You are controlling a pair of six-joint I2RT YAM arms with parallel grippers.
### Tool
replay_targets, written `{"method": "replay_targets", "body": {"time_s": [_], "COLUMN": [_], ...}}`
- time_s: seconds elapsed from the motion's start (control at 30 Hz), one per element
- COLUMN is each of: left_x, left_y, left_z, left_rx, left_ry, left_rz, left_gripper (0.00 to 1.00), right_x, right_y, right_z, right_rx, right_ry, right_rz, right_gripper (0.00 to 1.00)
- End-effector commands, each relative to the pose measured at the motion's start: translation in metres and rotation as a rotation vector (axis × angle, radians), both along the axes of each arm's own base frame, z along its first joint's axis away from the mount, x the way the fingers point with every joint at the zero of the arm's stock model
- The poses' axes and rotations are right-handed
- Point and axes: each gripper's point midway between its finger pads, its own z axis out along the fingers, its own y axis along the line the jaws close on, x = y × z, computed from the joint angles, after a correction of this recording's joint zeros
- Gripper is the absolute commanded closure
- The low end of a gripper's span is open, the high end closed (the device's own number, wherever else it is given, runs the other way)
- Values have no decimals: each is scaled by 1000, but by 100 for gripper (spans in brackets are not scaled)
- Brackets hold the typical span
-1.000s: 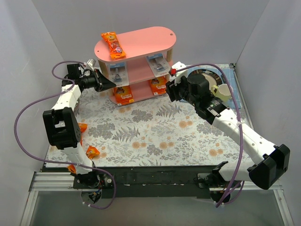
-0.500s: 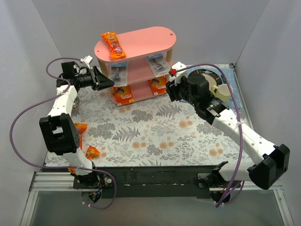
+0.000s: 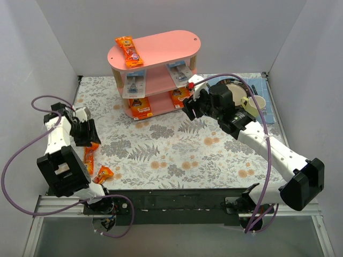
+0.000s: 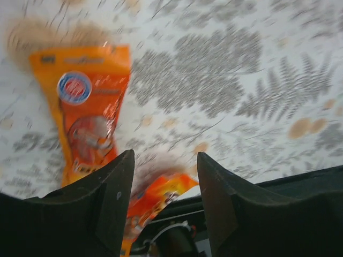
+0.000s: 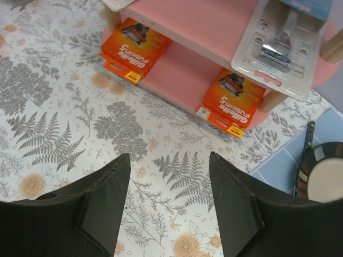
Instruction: Place and organize the shaving razors onto the shelf
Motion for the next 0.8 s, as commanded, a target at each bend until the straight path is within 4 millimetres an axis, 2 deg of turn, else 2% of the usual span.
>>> {"method": "replay_targets", "body": {"time_s": [0.0, 0.03, 0.23, 0.4, 0.5, 0.6, 0.67, 0.77], "left_x": [-30, -37, -31, -46, -45, -42, -41, -38], "left_y": [54, 55, 72, 80, 82, 83, 84, 77], "left_z": [-9, -19, -35, -68, -77, -80, -83, -87], "left_rx": [339, 344, 426, 458, 464, 464, 467, 430], "left_ry": [14, 43, 26, 132, 128, 123, 128, 110], "left_rz": [10, 22, 94, 75, 46, 10, -12, -69], "left_gripper": [50, 50, 49, 50, 58, 71, 76, 83], "right_x": [-12, -13, -13, -12, -11, -11, -11, -13], "right_y": [15, 17, 20, 20, 21, 20, 19, 17], "right_z": [21, 19, 19, 18, 18, 18, 15, 9], "right_rx": [25, 22, -4, -13, -16, -18, -22, -29], "right_ry": [-34, -26, -12, -8, -12, -16, -14, -13], "right_rz": [129, 138, 164, 166, 167, 164, 163, 165], "right_gripper": [32, 32, 32, 32, 32, 32, 32, 32]}}
